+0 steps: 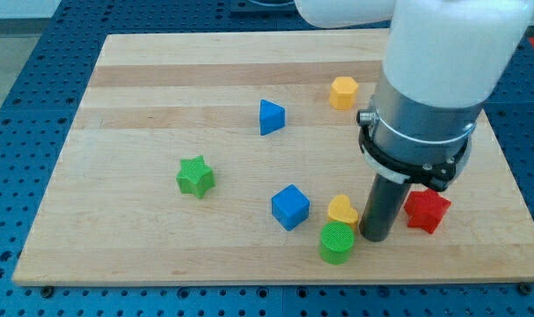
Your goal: Slightly move the green circle towards the cube
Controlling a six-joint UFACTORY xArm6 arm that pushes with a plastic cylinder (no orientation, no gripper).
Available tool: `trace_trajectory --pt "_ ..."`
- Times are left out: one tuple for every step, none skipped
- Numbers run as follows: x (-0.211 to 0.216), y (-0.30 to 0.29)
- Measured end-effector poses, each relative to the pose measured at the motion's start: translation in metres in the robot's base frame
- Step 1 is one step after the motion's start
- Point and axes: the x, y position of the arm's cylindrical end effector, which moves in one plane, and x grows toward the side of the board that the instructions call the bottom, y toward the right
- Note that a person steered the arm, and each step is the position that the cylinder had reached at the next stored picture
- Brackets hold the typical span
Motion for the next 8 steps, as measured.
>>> trace_trajectory --pt "0.031 0.000" --pt "0.041 -0.001" --pt "0.042 -0.002" --pt "0.041 -0.010" --pt "0.040 -0.027" --pt "0.040 -0.044" --pt "0.038 -0.052" --pt "0.033 -0.040"
